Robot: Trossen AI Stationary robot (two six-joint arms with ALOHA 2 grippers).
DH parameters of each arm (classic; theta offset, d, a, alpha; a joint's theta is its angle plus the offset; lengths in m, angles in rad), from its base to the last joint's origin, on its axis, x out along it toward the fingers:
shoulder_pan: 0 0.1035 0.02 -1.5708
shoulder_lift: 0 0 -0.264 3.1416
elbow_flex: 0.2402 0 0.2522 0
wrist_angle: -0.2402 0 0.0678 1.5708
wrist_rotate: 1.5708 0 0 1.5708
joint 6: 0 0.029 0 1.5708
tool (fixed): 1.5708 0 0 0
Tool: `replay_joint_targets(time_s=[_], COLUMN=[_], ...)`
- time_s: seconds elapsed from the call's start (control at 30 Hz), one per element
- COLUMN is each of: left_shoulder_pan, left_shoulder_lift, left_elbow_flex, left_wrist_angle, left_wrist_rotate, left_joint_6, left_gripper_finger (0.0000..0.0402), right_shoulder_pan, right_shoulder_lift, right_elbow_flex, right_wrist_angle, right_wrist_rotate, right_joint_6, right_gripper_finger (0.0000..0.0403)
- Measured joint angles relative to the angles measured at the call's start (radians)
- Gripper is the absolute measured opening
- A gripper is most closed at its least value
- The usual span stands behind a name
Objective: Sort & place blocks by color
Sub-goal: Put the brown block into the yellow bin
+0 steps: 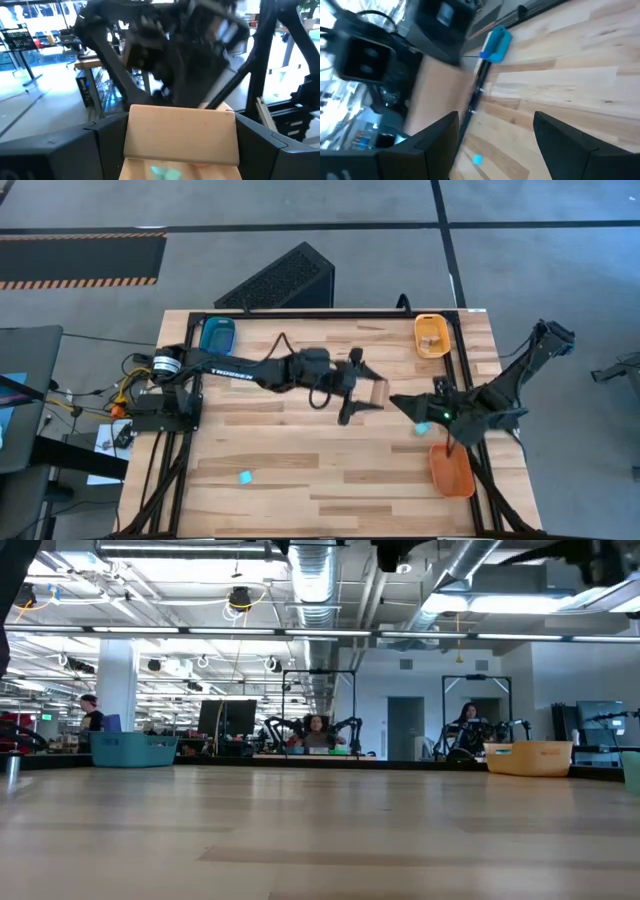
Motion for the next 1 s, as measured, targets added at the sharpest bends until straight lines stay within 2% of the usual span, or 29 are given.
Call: replay_joint_targets(time_s=[0.17,0.23,0.33,0.53,0.67,1.0], left_shoulder_pan=[0.083,0.116,0.154,0.213,0.232,0.192], left_shoulder_lift=[-0.015,-0.015,-0.015,-0.012,-0.012,-0.016], left_elbow_flex=[0.001,0.001,0.0,-0.009,-0.009,-0.006], left_wrist_angle=[-0.016,-0.028,-0.054,-0.053,-0.057,-0.036], left_wrist_rotate=[0.065,0.115,0.171,0.262,0.283,0.336], left_joint_6=[0.02,0.003,0.001,0.015,0.017,0.071], left_gripper_finger=[0.0261,0.0261,0.0261,0.0261,0.0261,0.0261], right_shoulder_pan=[-0.113,-0.156,-0.218,-0.394,-0.487,-0.568], right_shoulder_lift=[-0.032,-0.049,-0.073,-0.064,-0.035,-0.009], right_elbow_flex=[-0.079,-0.128,-0.204,-0.331,-0.362,-0.366], right_wrist_angle=[0.063,0.182,0.424,0.742,0.835,0.932], right_wrist_rotate=[-0.104,-0.131,-0.18,-0.382,-0.539,-0.705], right_joint_6=[-0.005,-0.034,-0.177,-0.254,-0.256,-0.259], right_gripper_finger=[0.0281,0.0281,0.0281,0.0281,0.0281,0.0281])
